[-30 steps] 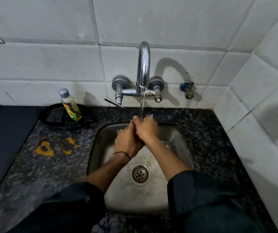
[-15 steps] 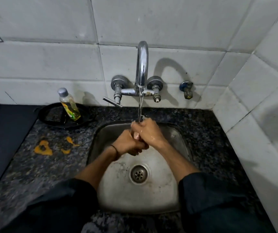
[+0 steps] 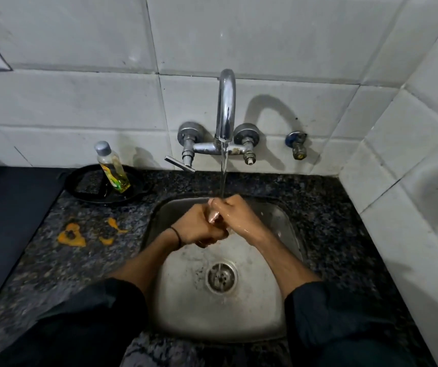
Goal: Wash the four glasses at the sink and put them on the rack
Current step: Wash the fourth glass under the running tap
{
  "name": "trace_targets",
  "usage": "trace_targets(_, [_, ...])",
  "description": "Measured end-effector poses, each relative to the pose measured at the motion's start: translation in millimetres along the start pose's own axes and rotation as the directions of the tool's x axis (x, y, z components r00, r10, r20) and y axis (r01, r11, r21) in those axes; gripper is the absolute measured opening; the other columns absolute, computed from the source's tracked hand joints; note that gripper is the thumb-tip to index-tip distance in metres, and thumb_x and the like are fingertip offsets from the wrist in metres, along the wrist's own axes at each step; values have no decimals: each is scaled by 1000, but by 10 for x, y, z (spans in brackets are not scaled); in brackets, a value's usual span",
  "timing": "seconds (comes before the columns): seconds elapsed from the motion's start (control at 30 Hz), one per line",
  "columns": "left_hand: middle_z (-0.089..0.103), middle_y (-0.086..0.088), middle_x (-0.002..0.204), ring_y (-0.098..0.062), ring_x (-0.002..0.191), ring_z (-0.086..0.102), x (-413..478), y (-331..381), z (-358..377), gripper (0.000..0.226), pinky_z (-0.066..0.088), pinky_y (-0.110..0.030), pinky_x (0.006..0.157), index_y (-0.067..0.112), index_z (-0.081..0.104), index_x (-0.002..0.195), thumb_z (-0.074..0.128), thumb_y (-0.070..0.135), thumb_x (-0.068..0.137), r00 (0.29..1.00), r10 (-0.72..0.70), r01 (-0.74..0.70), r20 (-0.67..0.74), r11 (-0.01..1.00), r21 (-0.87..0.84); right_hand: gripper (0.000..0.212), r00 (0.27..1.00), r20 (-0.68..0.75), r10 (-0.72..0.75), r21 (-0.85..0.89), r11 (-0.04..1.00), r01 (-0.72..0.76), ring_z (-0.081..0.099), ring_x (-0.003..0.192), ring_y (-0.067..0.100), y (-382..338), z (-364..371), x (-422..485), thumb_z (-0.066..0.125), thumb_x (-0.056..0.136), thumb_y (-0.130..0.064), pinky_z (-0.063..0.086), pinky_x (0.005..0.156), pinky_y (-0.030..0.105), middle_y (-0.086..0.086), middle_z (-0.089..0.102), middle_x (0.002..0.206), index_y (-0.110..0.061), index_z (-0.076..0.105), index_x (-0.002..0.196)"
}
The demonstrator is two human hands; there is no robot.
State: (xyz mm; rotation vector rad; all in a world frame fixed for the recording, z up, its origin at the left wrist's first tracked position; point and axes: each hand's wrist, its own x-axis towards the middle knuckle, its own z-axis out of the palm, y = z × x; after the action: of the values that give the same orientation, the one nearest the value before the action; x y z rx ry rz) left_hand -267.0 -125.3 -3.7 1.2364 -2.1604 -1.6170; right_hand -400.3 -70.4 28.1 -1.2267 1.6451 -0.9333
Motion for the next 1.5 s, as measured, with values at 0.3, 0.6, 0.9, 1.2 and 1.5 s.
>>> trace_targets(0.3, [65,11,117,-4,107,60,152,-25,-112,71,48,-26,96,27,64,121,87,5,57,977,199,-211,75,946,246,49,757,644,113,-753,270,600,39,140,19,-134,-258,76,62,88,-12,20,120,54,1,51,147,-25,55,134])
trace_targets(0.6, [68,17,87,1,82,62,236,-51,49,26,52,-25,75,32,61,91,69,32,67,850,408,-426,-333,905,21,30,978,63,199,-463,874,-148,63,106,32,-311,83,191,51,93,-3,54,81,36,17,64,116,-3,62,121])
trace_targets(0.9, [68,14,110,3,99,63,180,-253,-23,76,51,-16,86,22,62,124,88,-1,56,974,184,-165,-132,976,143,60,832,547,95,-837,27,547,26,152,22,-217,-97,117,59,94,-11,2,126,46,5,37,159,-13,38,151])
trace_targets(1.2, [69,3,102,-6,91,61,269,-288,71,55,54,-20,79,17,63,112,75,-13,66,930,178,-193,-322,981,-13,43,891,453,24,-818,408,404,48,132,29,-187,35,171,58,91,-5,37,109,41,11,53,140,-11,54,133])
trace_targets(1.5, [72,4,104,-11,102,66,157,-261,105,39,54,-31,91,29,64,104,72,29,66,891,323,-308,-319,946,98,40,978,156,140,-571,820,-26,58,122,32,-84,272,93,53,92,1,49,100,37,16,61,130,-6,60,130])
